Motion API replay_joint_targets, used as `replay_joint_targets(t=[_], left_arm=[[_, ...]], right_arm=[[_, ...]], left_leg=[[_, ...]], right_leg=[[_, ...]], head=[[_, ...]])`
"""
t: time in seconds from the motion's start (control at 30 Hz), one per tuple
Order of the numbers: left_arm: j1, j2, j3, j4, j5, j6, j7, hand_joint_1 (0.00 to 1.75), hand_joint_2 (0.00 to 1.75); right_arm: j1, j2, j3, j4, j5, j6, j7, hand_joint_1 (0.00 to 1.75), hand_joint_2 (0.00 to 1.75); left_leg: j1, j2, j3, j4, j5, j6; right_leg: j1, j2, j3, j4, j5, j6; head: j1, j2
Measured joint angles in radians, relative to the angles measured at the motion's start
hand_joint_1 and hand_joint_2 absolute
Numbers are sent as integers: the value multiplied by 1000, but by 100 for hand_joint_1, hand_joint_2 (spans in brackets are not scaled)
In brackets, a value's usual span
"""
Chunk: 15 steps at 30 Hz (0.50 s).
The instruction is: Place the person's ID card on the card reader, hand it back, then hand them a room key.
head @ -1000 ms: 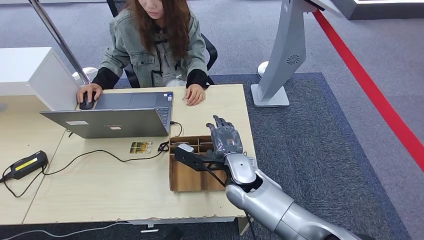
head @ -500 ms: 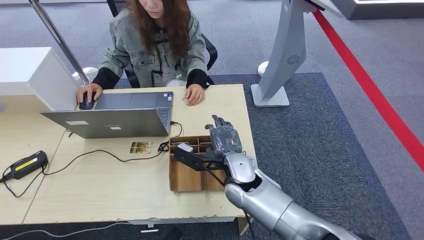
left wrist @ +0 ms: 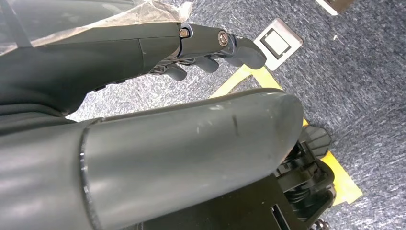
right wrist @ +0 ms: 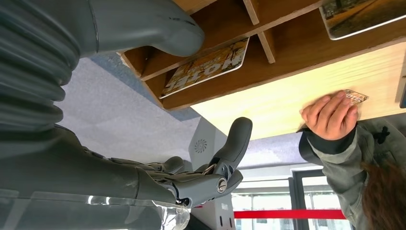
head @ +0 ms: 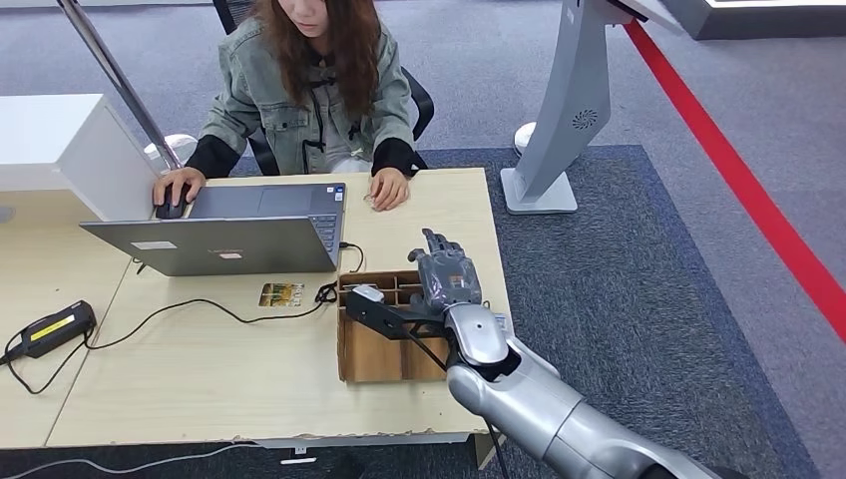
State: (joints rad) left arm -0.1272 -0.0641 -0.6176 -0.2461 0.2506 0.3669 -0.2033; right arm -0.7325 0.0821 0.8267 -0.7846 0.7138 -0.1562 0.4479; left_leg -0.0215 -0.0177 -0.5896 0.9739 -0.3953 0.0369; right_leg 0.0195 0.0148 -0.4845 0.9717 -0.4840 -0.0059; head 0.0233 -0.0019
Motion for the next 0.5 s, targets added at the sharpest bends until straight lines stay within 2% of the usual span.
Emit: replay_joint_targets(t=[0.17,0.3,0.5], left_arm=[[1,0,3,0,0,1,0,0,0],[2,0,9,0,0,3,0,0,0],[4,0,22,0,4,12,0,0,0]], right_arm=[[-2,1,0,6,-3,-1,-1,74,175],[-6,2,0,10,-4,-2,-2,102,175],[-9,6,0,16,-6,-4,-3,127,175]], left_leg=[[0,0,0,0,0,0],[0,0,0,0,0,0],[0,0,0,0,0,0]], right_leg=[[0,0,0,0,0,0],[0,0,0,0,0,0],[0,0,0,0,0,0]], head=[[0,0],[0,0],[0,0]])
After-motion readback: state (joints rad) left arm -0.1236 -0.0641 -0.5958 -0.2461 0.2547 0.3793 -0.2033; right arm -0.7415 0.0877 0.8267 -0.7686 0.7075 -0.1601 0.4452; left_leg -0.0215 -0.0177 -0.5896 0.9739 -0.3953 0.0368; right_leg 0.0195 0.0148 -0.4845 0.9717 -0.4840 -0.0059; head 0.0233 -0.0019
